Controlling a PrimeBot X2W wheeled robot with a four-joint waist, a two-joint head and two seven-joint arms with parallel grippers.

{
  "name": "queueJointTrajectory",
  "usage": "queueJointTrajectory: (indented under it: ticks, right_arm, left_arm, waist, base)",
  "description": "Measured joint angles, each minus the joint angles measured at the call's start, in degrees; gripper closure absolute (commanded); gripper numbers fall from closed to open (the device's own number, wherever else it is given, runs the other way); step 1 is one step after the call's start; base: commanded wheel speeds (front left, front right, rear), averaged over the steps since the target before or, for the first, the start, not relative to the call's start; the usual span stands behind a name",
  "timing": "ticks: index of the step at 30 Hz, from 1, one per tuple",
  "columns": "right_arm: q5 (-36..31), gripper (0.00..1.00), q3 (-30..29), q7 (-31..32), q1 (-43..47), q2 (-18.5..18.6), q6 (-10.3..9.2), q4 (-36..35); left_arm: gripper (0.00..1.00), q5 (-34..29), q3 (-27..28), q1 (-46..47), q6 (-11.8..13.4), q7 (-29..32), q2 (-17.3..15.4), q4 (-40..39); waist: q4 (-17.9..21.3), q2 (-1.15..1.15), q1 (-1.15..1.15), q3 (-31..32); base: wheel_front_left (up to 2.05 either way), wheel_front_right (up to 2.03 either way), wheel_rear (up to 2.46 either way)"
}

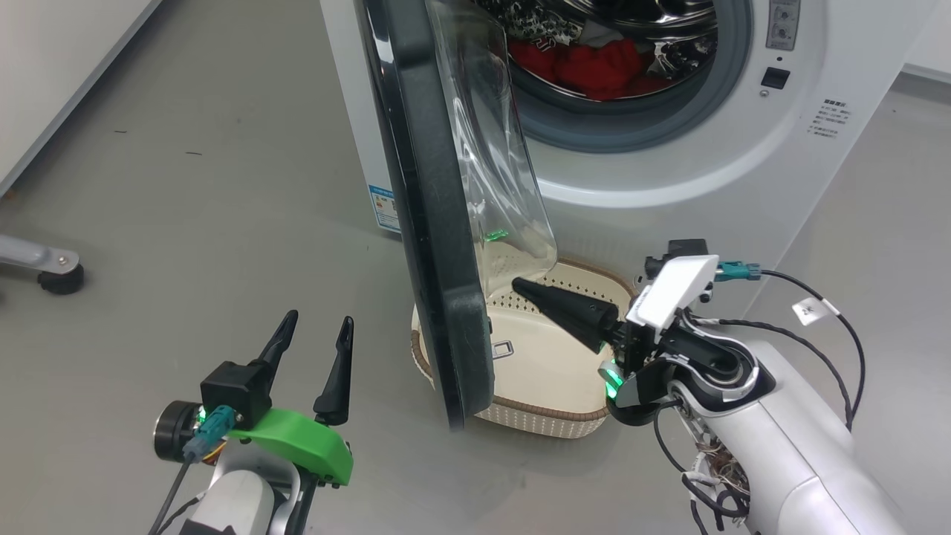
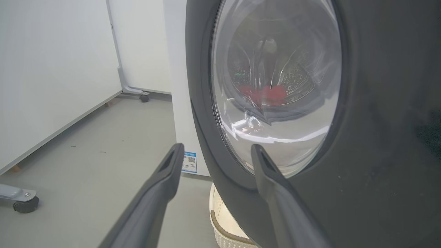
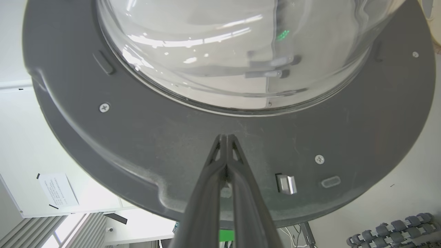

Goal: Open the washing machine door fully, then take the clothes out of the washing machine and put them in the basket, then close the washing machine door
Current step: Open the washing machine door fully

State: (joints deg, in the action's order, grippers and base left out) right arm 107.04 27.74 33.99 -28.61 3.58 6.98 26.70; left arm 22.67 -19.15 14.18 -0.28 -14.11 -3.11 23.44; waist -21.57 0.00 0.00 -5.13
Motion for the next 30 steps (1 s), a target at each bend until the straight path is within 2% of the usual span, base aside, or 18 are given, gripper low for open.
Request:
queueJointTrajectory:
  ticks: [2,4,5,12,21,30]
  right_arm:
    - [0.0,1.00,-1.5,-1.6,0.7,0.0,0.00,-0.5]
    - [-0.7,0.14,-2.7,-3.4,1.4,0.0,0.00,-0.8]
    - [-1.3,0.00,-3.1,-3.9,1.8,0.0,0.00,-1.1]
    - [-5.4,0.00,-6.3,-10.3,4.7,0.1,0.00,-3.6]
    - [-17.0,0.00,-10.0,-23.9,8.5,3.0,0.00,-9.0]
    - [-34.8,0.00,-9.0,-38.1,11.3,9.8,0.00,-12.0]
  left_arm:
    - [0.00,0.0,0.2,-0.1,0.0,0.0,0.0,0.0]
    - [0.00,0.3,0.2,-0.1,0.0,0.0,0.0,-0.1]
    - [0.00,0.3,0.3,-0.1,0.0,0.0,0.0,-0.1]
    - [0.00,0.3,0.7,-0.1,0.5,0.4,-0.7,-0.3]
    - [0.00,0.5,1.3,-0.3,0.8,0.4,-1.1,-0.5]
    - [0.00,0.5,1.4,-1.0,1.1,0.4,-1.5,-0.9]
  waist:
    - [0.2,0.00,0.00,0.0]
    - [0.5,0.00,0.00,0.0]
    - [0.6,0.00,0.00,-0.1]
    - [1.8,0.00,0.00,0.0]
    - [3.2,0.00,0.00,0.6]
    - [4.7,0.00,0.00,1.1]
  base:
    - [0.00,0.00,0.00]
    - [0.00,0.00,0.00]
    - [0.00,0.00,0.00]
    - [0.00,0.00,0.00]
    - [0.00,0.00,0.00]
    - [0.00,0.00,0.00]
